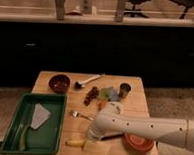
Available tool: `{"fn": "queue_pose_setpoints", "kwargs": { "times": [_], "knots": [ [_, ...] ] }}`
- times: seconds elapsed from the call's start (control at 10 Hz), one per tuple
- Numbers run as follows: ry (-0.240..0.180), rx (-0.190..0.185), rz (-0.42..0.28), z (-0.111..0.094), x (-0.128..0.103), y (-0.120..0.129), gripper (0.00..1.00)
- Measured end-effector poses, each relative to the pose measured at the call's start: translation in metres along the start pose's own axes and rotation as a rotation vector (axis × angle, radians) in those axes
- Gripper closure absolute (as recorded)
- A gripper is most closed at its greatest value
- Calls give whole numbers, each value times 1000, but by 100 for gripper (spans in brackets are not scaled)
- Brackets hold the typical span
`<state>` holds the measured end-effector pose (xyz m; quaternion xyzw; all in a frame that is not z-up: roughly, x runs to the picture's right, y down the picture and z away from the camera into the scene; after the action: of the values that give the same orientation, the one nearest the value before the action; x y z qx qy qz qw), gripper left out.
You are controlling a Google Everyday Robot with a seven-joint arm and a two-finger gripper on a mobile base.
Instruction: Place banana in purple bowl
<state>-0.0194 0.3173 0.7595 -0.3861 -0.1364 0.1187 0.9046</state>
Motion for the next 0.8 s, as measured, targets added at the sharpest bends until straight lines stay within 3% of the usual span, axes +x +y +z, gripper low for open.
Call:
{"fn": "queue_pose_setpoints", "kwargs": {
  "times": [0.5, 0.8],
  "knots": [
    [7, 7, 2, -5, -2, -2, 98],
    [-1, 14, 0, -8, -5, -2, 100]
  ]
}}
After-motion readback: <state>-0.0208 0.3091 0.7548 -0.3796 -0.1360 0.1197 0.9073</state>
